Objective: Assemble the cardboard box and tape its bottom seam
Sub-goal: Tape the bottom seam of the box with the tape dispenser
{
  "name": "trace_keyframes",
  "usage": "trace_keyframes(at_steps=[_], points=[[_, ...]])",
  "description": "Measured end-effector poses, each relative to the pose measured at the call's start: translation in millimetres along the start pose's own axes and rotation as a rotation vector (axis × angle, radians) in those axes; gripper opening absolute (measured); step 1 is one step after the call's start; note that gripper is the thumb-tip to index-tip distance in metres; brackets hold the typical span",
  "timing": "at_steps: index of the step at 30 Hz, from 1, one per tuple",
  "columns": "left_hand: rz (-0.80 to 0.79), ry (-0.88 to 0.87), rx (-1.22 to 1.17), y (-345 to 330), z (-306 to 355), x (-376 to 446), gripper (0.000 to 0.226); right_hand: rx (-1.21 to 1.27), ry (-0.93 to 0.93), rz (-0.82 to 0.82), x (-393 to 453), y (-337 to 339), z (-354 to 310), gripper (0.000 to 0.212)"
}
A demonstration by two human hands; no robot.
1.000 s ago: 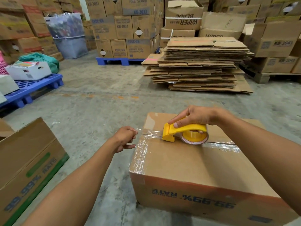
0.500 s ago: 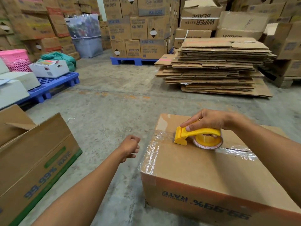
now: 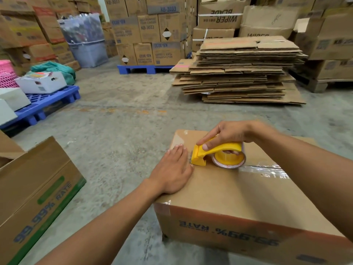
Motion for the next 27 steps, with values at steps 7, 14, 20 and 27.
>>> trace_keyframes(at_steps=[7, 14, 20, 27], points=[[-0.005, 0.004, 0.025, -5.7, -4.4, 2.9, 0.072, -0.030, -0.055, -0.023, -23.0, 12.1, 14.5, 0.034], [-0.036, 0.007, 0.042, -8.6, -4.5, 1.2, 0.076, -0.107, -0.145, 0.023, -107.2, 49.8, 87.1, 0.035], [-0.095, 0.039, 0.192, -0.2, 9.7, 1.0, 0.087, -0.115, -0.136, 0.005, -104.8, 47.5, 88.0, 0.034], [-0.087, -0.148, 0.078, -14.9, 134.7, 18.4, 0.061, -0.103, -0.146, -0.018, -100.0, 50.7, 90.3, 0.038]])
Point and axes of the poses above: each hand's wrist, its own x-axis towards the middle knuckle, its own y-axis out of the back of the hand, z = x × y, the point moved 6 cm from there along x, towards the middle knuckle, and after that the axes turned 3 degrees about y, right-handed, at the moved point
